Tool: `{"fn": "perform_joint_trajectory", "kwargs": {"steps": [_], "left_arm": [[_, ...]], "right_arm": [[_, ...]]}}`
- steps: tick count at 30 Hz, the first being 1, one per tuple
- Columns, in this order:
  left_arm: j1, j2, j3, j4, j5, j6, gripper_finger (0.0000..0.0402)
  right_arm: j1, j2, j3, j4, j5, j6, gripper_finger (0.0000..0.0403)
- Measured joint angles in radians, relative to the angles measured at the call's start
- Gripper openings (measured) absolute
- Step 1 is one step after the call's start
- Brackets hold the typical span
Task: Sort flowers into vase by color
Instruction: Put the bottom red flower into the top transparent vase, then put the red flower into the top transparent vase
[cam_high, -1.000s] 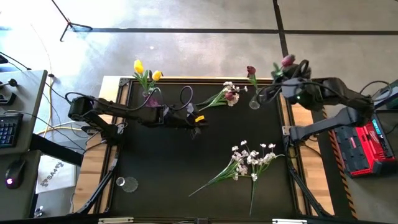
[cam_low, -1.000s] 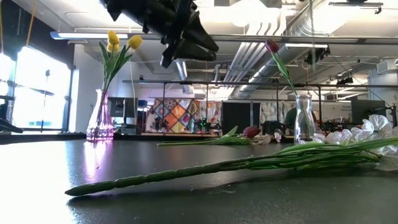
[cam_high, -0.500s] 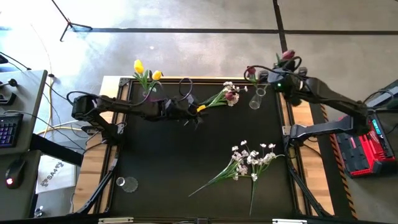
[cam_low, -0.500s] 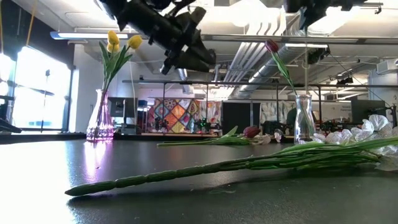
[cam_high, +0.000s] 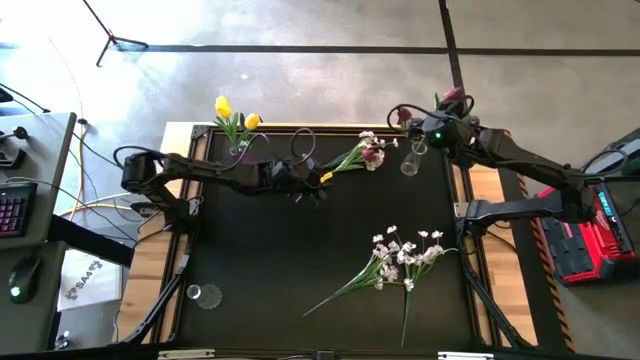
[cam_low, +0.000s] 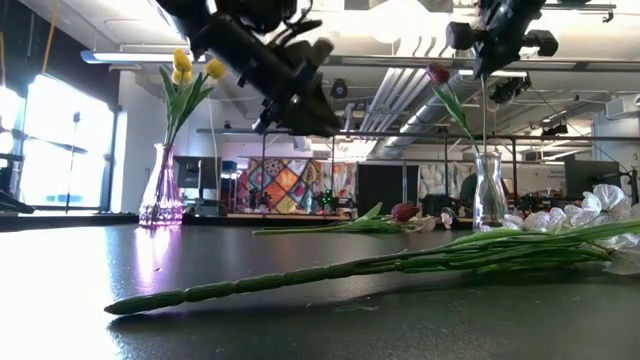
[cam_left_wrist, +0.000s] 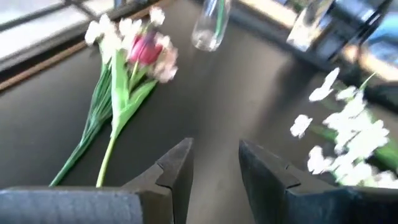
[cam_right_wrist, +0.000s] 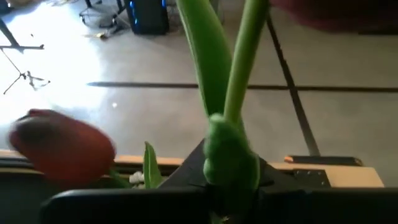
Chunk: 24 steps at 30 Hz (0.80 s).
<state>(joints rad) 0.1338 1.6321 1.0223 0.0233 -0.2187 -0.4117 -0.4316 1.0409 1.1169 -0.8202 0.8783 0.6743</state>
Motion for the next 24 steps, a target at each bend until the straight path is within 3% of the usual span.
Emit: {"fn": "perform_joint_trajectory", "kwargs": {"steps": [7,14,18,24], "left_arm": [[0.005,0.057,0.000,-0.011,0.005,0.014,0.0148],[0.006,0.108,0.000,-0.005,-0.008,0.041,0.0166],[0.006,0.145,0.000,-0.003,-0.064,0.094,0.0165],[0.018,0.201,0.000,0.003,-0.090,0.075,0.0165]], "right_arm": [[-0.001,-0.004,0.056,-0.071,-0.031,0.029,0.0128],[0.003,-0.020,0.168,-0.079,-0.046,-0.047,0.0220],[0.038,-0.028,0.259,-0.080,-0.092,-0.055,0.0242],[0.126,-0.029,0.374,-0.079,-0.200,-0.072,0.0237]]}}
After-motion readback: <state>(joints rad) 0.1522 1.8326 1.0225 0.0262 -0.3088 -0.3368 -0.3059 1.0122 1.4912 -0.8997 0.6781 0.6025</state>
